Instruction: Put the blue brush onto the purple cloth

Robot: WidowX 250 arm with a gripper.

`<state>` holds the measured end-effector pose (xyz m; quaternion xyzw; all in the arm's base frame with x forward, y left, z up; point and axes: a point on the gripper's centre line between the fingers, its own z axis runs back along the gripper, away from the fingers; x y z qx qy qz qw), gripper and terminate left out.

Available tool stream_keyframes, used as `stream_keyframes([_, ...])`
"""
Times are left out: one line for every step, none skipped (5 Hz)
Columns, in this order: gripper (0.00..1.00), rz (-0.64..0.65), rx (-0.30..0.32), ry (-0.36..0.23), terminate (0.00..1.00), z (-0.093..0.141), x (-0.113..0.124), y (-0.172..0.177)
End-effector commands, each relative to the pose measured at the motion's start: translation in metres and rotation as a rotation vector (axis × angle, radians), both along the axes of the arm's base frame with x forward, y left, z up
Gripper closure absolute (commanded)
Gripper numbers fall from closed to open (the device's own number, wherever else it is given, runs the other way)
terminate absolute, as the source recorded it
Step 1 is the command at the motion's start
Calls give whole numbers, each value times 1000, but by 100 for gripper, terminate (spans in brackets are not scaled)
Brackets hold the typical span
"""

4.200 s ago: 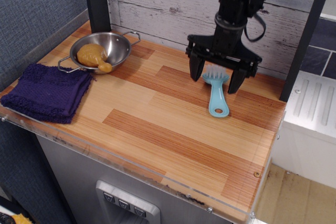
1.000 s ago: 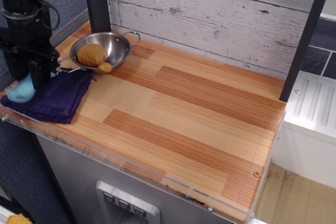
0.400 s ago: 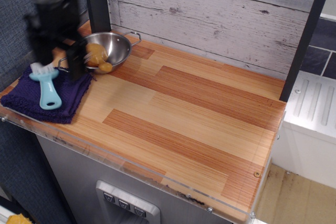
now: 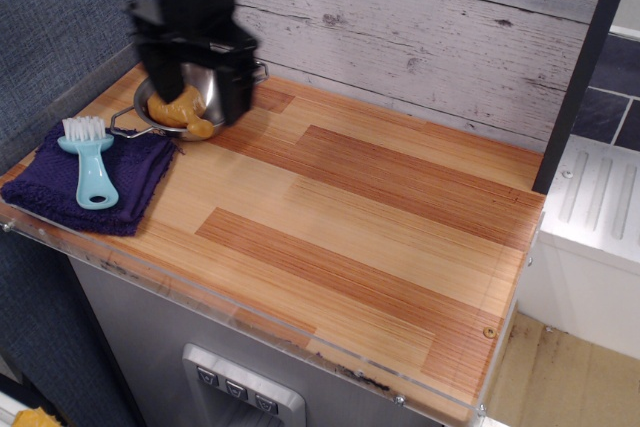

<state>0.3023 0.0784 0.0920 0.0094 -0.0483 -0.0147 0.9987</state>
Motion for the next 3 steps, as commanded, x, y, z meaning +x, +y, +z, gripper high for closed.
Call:
stream_keyframes([0, -26, 15, -43, 0, 17, 13, -17])
stream_keyframes([0, -26, 15, -43, 0, 17, 13, -17])
stream_keyframes([0, -26, 15, -43, 100, 17, 13, -17])
